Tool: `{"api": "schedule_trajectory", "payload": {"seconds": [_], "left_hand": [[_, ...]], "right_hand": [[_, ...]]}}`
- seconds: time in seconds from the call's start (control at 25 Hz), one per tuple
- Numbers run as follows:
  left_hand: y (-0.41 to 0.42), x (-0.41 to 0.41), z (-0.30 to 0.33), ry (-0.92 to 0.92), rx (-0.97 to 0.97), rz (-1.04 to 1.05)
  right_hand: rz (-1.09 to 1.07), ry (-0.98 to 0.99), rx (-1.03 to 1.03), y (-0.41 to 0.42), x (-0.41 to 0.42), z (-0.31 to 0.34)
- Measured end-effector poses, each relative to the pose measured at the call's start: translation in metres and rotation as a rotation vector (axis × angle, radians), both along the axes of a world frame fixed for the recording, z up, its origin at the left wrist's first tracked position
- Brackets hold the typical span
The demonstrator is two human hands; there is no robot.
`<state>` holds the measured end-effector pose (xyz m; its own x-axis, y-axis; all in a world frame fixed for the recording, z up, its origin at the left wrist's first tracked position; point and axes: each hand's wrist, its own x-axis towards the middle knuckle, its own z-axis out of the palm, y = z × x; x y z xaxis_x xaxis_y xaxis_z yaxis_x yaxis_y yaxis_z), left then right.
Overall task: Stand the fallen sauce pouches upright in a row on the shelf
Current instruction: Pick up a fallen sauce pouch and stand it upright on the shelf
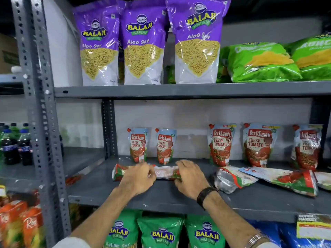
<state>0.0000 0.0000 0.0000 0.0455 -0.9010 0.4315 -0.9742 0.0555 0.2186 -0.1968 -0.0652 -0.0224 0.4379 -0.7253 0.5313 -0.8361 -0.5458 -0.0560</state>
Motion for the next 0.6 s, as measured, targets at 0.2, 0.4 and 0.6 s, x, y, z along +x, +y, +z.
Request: {"api": "schedule_trajectory", "payload": {"seconds": [0.2,0.4,0.6], "left_hand": [[-0.043,0.047,-0.032,0.020,0.126,-0.152],[-0.075,0.064,-0.031,0.026,0.078,-0.232],[-0.087,0.057,-0.016,0.193,0.045,-0.237]], "right_hand": [[-0.087,0.263,0.172,-0.034,0.054,-0.007],[-0.182,0.365,0.056,-0.045,0.074,0.000],[-0.275,-0.051,0.096,-0.055,0.072,0.016]]}}
